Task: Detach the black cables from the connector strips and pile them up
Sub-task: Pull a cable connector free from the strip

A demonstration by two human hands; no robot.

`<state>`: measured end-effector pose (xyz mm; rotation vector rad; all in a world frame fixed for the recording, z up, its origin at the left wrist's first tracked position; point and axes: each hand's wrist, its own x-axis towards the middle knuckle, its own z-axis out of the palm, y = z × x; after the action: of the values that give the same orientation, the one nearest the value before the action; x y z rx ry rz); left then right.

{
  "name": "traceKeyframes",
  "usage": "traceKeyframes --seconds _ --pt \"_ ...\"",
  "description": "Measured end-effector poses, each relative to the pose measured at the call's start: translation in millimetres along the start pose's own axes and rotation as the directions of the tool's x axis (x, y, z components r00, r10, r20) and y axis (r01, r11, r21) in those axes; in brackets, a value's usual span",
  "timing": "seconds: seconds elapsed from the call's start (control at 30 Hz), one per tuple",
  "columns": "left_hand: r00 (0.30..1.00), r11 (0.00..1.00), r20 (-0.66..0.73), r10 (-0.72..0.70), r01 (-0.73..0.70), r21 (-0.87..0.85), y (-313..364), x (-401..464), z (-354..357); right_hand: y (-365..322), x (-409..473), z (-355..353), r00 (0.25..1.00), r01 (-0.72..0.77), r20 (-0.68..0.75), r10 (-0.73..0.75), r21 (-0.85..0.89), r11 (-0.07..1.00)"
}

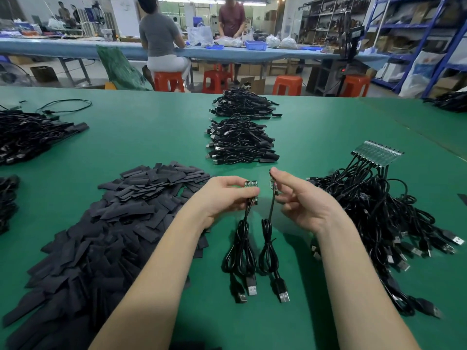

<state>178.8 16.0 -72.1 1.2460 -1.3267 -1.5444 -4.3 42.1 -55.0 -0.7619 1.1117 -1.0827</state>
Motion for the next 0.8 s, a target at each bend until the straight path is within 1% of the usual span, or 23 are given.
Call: traceKeyframes --seconds 0.03,0.07,0.1,0.13,0.17,0.2,0.23,0.27,0.3,0.33,0.37,0.43,0.5,0.53,0.6,0.67,0.7,0.77,0.8 --pt "0.995 0.973 -0.089 0.045 -0.023 0.229 -2 0 2 -3 0 -1 0.999 0.036 -0.002 -0.036 -0.058 0.998" --pt "0.980 0.891 -0.161 0.121 -0.036 0.453 -3 0 6 -5 1 -3 0.997 0.070 -0.010 -0.071 -0.095 0.993" --pt "0.954 0.783 -0.207 0.219 -0.046 0.620 -3 -1 11 -7 2 -5 0.994 0.100 -0.034 -0.105 -0.128 0.987" --pt "0.922 0.709 -0.227 0.312 -0.067 0.702 -1 -3 16 -7 3 -6 0.989 0.122 -0.065 -0.134 -0.158 0.980" --pt "0.892 0.688 -0.230 0.388 -0.114 0.717 2 -5 22 -7 5 -5 0.984 0.134 -0.096 -0.152 -0.169 0.976" --pt "0.873 0.717 -0.236 0.426 -0.167 0.676 4 -7 28 -6 6 -5 0.980 0.132 -0.125 -0.152 -0.158 0.979" --pt "0.874 0.793 -0.246 0.420 -0.221 0.568 6 -8 33 -5 7 -5 0.979 0.118 -0.150 -0.137 -0.130 0.985" --pt "0.900 0.880 -0.236 0.366 -0.252 0.402 6 -9 39 -3 8 -4 0.978 0.101 -0.173 -0.115 -0.084 0.991" --pt "0.929 0.940 -0.205 0.307 -0.263 0.219 4 -11 45 -1 9 -4 0.977 0.087 -0.191 -0.093 -0.035 0.996" --pt "0.945 0.962 -0.179 0.274 -0.266 0.068 1 -12 50 1 10 -4 0.977 0.076 -0.201 -0.074 0.004 0.997" --pt "0.949 0.961 -0.167 0.266 -0.275 -0.036 -3 -12 53 3 10 -3 0.979 0.065 -0.197 -0.058 0.028 0.997" --pt "0.952 0.945 -0.169 0.254 -0.282 -0.167 -12 -13 58 5 9 0 0.986 0.042 -0.161 -0.037 0.023 0.999" --pt "0.954 0.930 -0.171 0.248 -0.284 -0.235 -19 -12 59 5 5 5 0.992 0.054 -0.109 -0.058 -0.040 0.998" --pt "0.954 0.925 -0.172 0.244 -0.282 -0.254 -21 -12 59 3 3 7 0.991 0.074 -0.106 -0.085 -0.098 0.992" --pt "0.954 0.917 -0.200 0.224 -0.275 -0.288 -22 -11 59 -2 -1 12 0.963 0.153 -0.174 -0.206 -0.275 0.949" --pt "0.948 0.904 -0.247 0.200 -0.275 -0.327 -24 -8 57 -10 -4 16 0.885 0.264 -0.232 -0.403 -0.464 0.846" --pt "0.947 0.900 -0.259 0.191 -0.274 -0.338 -25 -7 56 -15 -7 20 0.842 0.323 -0.215 -0.495 -0.533 0.782" --pt "0.945 0.905 -0.269 0.186 -0.271 -0.329 -24 -7 57 -25 -12 36 0.786 0.412 -0.107 -0.609 -0.644 0.645" --pt "0.946 0.907 -0.261 0.192 -0.273 -0.322 -24 -7 58 -29 -12 46 0.776 0.431 -0.029 -0.630 -0.704 0.564"
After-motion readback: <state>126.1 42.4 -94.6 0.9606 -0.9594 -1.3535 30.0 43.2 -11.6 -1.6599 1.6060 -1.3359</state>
